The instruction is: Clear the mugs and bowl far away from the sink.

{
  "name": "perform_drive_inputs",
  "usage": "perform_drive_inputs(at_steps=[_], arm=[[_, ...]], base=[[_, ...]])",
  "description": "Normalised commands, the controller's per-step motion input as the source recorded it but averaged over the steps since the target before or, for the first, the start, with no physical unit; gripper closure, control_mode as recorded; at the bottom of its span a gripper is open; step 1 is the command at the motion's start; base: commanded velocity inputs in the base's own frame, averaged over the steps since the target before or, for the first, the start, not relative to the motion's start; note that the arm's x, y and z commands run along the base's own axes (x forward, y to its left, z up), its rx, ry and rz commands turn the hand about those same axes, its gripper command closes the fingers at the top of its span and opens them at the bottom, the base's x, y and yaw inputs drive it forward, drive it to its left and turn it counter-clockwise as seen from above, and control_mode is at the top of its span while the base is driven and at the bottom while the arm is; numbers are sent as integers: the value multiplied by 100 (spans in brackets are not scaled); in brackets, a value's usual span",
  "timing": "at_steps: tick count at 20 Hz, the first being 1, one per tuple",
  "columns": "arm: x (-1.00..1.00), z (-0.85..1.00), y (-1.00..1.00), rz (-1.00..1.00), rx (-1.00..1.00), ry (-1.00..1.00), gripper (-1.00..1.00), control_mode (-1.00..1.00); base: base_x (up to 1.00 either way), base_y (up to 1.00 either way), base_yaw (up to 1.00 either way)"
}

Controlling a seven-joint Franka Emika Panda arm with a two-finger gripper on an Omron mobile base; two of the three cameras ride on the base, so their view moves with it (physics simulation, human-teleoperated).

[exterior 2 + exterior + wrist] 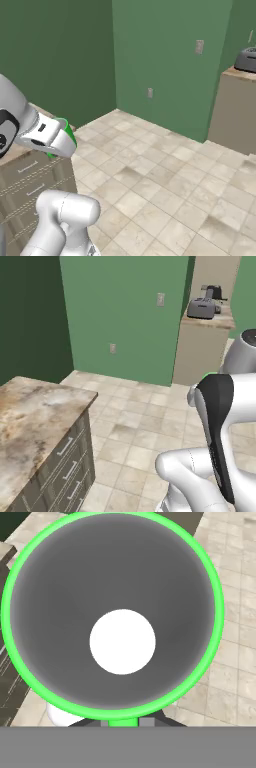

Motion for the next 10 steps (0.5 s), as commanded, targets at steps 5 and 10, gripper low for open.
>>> perform_drive_inputs(at_steps=[5, 10], arm=[[0, 0, 0, 0, 0, 0, 100, 100], [0, 0, 0, 0, 0, 0, 100, 100]], base=[[33, 7, 92], [90, 26, 41]])
